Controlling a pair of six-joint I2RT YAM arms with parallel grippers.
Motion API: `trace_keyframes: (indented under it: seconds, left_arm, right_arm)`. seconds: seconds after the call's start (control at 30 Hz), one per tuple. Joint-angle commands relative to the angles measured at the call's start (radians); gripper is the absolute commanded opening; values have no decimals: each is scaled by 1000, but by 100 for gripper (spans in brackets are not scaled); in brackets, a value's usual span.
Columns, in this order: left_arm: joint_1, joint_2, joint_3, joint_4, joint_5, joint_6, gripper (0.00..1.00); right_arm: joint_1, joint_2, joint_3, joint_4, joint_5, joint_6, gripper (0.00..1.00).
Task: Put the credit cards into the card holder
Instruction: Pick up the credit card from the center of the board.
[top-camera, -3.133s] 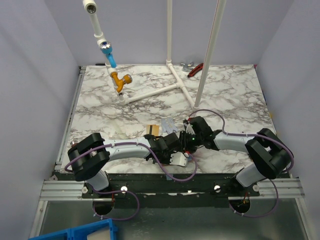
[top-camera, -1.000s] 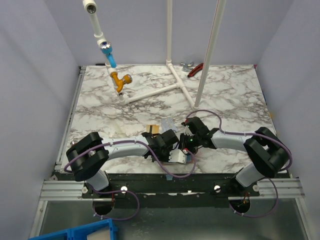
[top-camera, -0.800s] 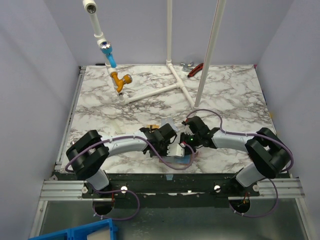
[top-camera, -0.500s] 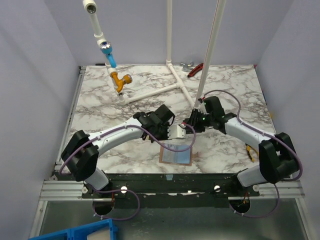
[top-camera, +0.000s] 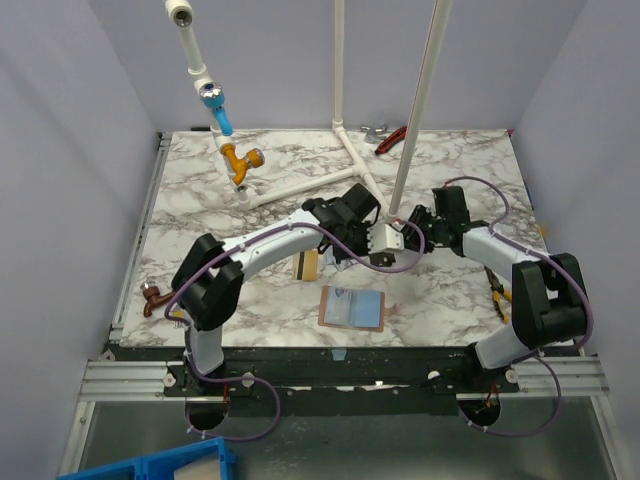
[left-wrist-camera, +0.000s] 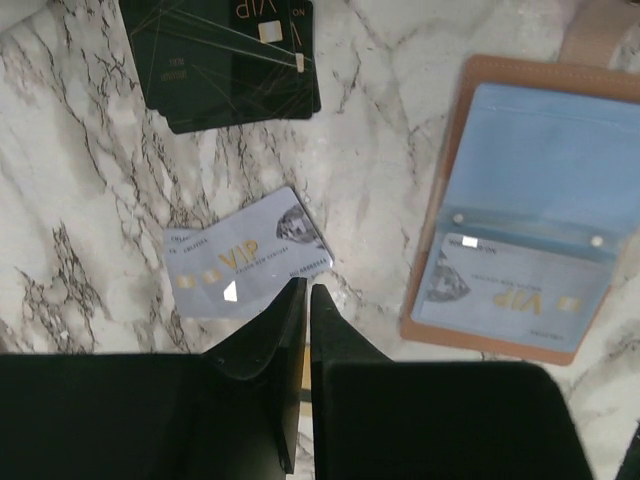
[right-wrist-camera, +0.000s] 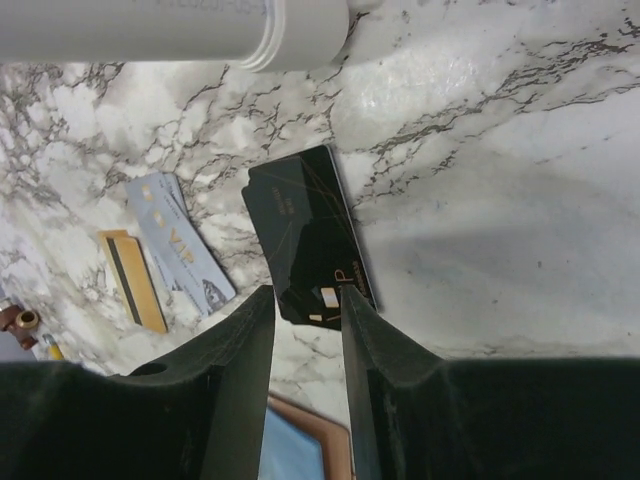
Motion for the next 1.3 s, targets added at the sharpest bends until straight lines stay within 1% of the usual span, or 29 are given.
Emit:
trace_keyframes:
  seconds: [0.0, 0.13, 0.2, 0.3, 0.4, 0.47, 0.57, 0.67, 0.73, 0.9, 1.0, 1.1, 1.27]
  left_arm:
    - [23, 117, 119, 31, 71, 0, 7]
    - [55, 174, 199, 48, 138, -122, 9]
    - [71, 184, 199, 91, 172, -219, 10]
    - [86, 211, 200, 119, 225, -352, 11]
    - [83, 242, 191, 146, 234, -427, 11]
    - [77, 268, 197, 152, 235, -432, 11]
    - [73, 320, 230, 144, 200, -450, 11]
    - [71, 362, 263, 136, 166, -488, 11]
    - [72, 376, 270, 143, 152, -508, 11]
    - [70, 370, 239, 192, 168, -532, 11]
    - [65, 391, 280, 164, 106, -531, 9]
    - [56, 391, 271, 182, 63, -520, 9]
    - [7, 393, 260, 184, -47, -442, 9]
  right_arm:
    - [2, 61, -28, 114, 54, 34, 35]
    - [3, 111, -52, 173, 54, 37, 39]
    - [3, 118, -64, 214, 81, 39, 41]
    - [2, 122, -69, 225, 106, 45, 41]
    - [2, 117, -85, 235, 105, 62, 41]
    - [2, 111, -103, 246, 109, 71, 41]
    - [2, 107, -143, 266, 112, 86, 41]
    - [2, 93, -195, 341, 102, 115, 39]
    - [2, 91, -201, 361, 106, 124, 38]
    - [3, 92, -179, 353, 104, 121, 38]
    - [3, 95, -199, 370, 82, 135, 39]
    - [2, 95, -223, 382, 61, 156, 39]
    - [3, 78, -275, 403, 48, 172, 39]
